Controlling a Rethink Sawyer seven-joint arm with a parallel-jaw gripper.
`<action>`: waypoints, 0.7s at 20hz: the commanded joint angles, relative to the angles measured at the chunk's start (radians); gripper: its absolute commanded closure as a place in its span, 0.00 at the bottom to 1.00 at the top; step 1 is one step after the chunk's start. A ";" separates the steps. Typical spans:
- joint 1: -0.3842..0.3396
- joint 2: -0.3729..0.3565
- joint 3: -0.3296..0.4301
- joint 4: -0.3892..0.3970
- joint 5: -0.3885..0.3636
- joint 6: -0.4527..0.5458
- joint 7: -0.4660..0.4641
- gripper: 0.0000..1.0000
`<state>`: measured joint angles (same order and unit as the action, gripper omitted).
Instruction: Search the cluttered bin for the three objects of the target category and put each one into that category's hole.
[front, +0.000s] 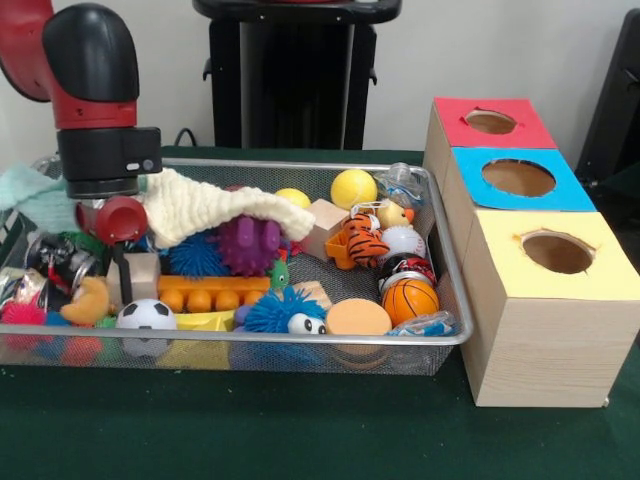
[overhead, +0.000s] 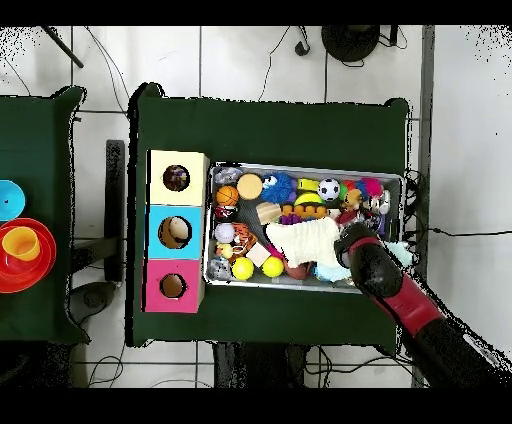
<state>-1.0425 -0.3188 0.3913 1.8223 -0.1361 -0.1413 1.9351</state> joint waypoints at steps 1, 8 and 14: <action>0.014 0.150 -0.068 0.342 -0.002 0.273 0.126 0.00; 0.012 0.149 -0.025 0.386 0.029 0.229 0.153 0.00; 0.012 0.157 0.004 0.399 0.063 0.200 0.171 0.00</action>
<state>-1.0494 -0.3274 0.4083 1.9150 -0.0736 -0.1418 1.9349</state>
